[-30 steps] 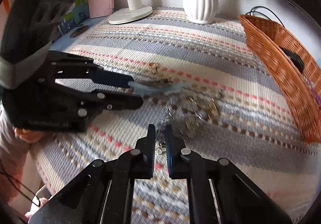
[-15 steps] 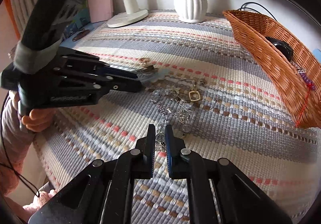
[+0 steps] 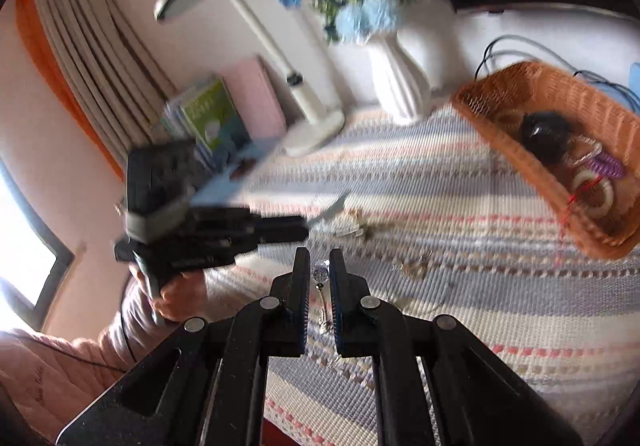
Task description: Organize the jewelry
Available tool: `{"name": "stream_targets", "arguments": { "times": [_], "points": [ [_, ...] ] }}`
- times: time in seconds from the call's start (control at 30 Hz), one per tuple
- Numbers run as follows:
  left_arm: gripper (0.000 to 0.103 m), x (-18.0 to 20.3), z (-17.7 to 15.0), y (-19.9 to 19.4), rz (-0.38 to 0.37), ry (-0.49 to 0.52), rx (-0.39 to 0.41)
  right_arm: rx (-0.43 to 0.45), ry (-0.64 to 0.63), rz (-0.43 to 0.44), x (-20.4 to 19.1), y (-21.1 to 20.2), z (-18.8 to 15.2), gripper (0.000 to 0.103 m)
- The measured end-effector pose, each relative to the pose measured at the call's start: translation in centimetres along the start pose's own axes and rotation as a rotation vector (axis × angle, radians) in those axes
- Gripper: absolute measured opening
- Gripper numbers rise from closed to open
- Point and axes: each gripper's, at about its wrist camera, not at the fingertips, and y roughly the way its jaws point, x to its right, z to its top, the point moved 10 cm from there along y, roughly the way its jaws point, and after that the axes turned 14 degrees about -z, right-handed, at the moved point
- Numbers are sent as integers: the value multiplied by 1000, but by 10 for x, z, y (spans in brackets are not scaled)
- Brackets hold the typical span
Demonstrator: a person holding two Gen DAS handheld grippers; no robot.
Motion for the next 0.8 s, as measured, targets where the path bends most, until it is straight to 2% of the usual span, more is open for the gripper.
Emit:
{"name": "stream_targets", "arguments": {
  "times": [0.07,0.2,0.23,0.3,0.4,0.53,0.8],
  "points": [
    [13,0,-2,2,-17,-14,-12,-1,-6,-113,18,2,1,11],
    [13,-4,-9,6,-18,-34,-28,-45,83,-284,76,10,-11,11],
    [13,-7,-11,9,-14,-39,-34,-65,91,-360,94,14,-15,11],
    [13,-9,-13,12,-18,-48,-42,-118,126,-457,125,20,-29,11],
    [13,-8,-14,14,-18,-49,-47,-149,182,-494,152,20,-43,11],
    [13,-6,-13,16,-10,-36,-54,-155,178,-562,170,7,-55,12],
    [13,-6,-12,24,-13,-34,-63,-166,159,-594,187,-21,-75,14]
  ]
}}
